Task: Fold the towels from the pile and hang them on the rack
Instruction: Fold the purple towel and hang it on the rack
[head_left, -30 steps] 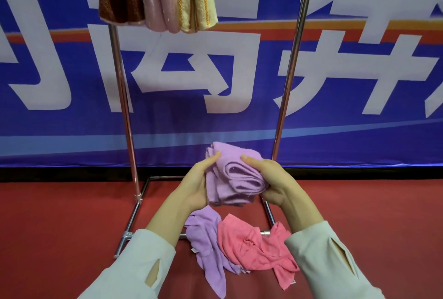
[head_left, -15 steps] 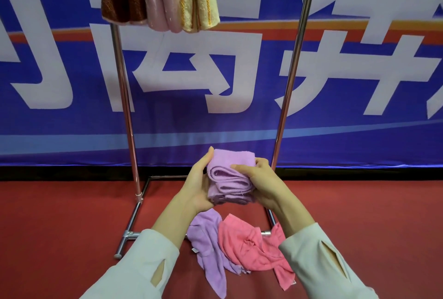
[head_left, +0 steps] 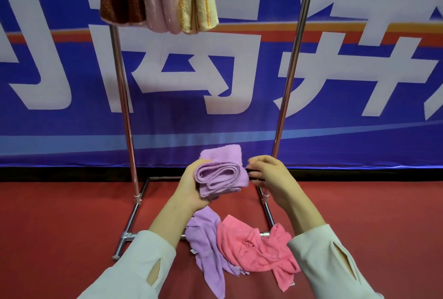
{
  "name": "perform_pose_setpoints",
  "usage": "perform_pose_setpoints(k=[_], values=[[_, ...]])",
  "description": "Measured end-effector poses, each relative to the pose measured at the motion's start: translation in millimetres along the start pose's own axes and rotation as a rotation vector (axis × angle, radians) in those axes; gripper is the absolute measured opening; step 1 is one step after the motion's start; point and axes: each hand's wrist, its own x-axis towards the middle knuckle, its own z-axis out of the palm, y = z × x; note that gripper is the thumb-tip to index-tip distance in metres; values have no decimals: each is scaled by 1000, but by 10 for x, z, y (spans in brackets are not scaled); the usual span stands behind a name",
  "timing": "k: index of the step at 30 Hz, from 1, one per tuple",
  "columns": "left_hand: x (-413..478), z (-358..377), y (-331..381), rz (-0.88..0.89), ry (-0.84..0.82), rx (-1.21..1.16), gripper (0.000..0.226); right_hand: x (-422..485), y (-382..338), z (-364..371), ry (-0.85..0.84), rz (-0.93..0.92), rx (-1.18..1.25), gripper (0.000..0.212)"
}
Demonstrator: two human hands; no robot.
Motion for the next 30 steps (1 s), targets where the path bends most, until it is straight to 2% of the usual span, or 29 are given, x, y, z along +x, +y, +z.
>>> perform_pose_setpoints(k=[2, 4, 7, 9, 12, 14, 17, 25, 28, 30], values=[[3, 10, -9, -7, -36, -15, 26, -44, 7, 13, -149, -31, -21, 14], [-28, 58, -16, -21, -105, -38, 29, -57, 32, 60, -227, -76, -72, 16], [-56, 103, -7, -22, -188, -61, 35, -54, 74, 111, -247, -170, -168, 12], [-75, 104, 13, -19, -217, -86, 35, -54, 80, 115, -275, -258, -296, 27], [-74, 95, 34, -44, -176, -111, 37, -82, 80, 112, -263, -349, -592, 50], [-50, 83, 22, -68, -159, -106, 40, -90, 88, 112, -226, -442, -699, 47], [-10, 45, -4, -79, -170, -99, 30, -109, 78, 96, -237, -522, -691, 29], [0, 86, -32, -105, -185, -110, 21, -77, 103, 122, -170, -529, -683, 1], [18, 80, -37, -108, -161, -64, 28, -82, 104, 140, -159, -508, -626, 16], [14, 78, -31, -100, -140, -48, 44, -68, 116, 146, -126, -495, -601, 27]])
